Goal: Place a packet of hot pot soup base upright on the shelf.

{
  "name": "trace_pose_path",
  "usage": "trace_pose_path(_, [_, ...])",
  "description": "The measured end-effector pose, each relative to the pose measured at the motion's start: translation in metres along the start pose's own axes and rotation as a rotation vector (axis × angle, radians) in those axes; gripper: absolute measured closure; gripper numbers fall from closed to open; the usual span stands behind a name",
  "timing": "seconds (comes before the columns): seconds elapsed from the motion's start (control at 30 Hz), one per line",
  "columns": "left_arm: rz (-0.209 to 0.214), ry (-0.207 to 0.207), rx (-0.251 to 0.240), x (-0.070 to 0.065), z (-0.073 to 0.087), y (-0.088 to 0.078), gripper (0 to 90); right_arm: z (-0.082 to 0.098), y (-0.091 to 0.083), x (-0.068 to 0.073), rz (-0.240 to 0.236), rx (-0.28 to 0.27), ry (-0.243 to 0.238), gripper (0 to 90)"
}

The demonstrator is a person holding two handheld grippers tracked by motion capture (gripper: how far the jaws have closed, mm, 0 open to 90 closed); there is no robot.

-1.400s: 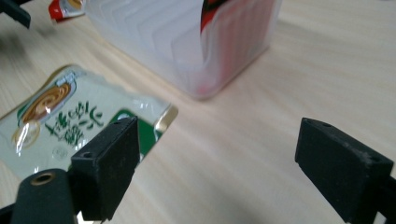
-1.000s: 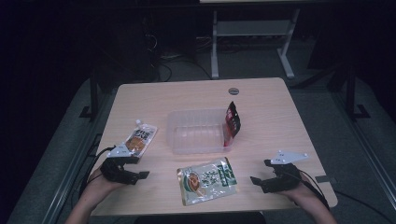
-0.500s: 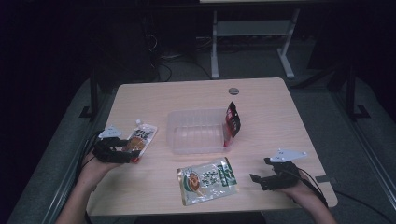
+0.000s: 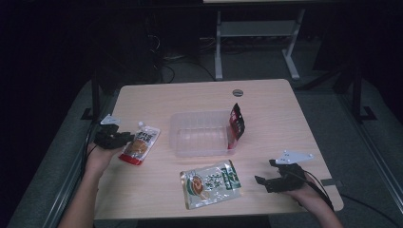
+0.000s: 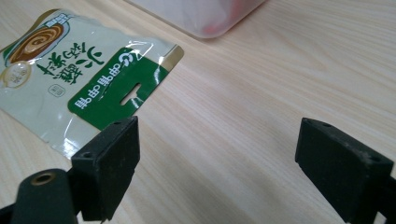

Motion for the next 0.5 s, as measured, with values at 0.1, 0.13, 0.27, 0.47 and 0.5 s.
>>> trace_pose_path(0.1, [0.008, -0.023, -0.026, 0.003, -0.009, 0.008, 89.6, 0.0, 0.001, -0.002, 0.004, -0.001, 0.009, 13.5])
trace_pose_path(0.13, [0.009, -0.031, -0.011, 0.004, -0.01, 0.014, 89.6, 0.0, 0.001, -0.003, 0.005, 0.001, 0.007, 13.5])
trace_pose_path(0.27, [-0.017, -0.045, 0.005, 0.01, -0.015, 0.029, 89.7, 0.002, 0.0, -0.005, 0.007, 0.0, 0.016, 13.6])
trace_pose_path(0.47, [-0.087, -0.019, 0.062, 0.017, -0.011, 0.048, 89.6, 0.003, 0.001, -0.006, 0.005, 0.002, 0.014, 13.6])
trace_pose_path(0.5, [-0.083, -0.027, 0.062, 0.018, -0.011, 0.05, 89.6, 0.003, 0.001, -0.006, 0.004, 0.005, 0.013, 13.6])
Point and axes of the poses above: each handheld gripper's, and its own axes: y roughly forward along the jaws, z roughly out of its underside, x roughly to its left, the point moved 10 cm from there along y, roughly forward along the jaws, and after that the axes turned 15 degrees about x, right-handed, at the moved point
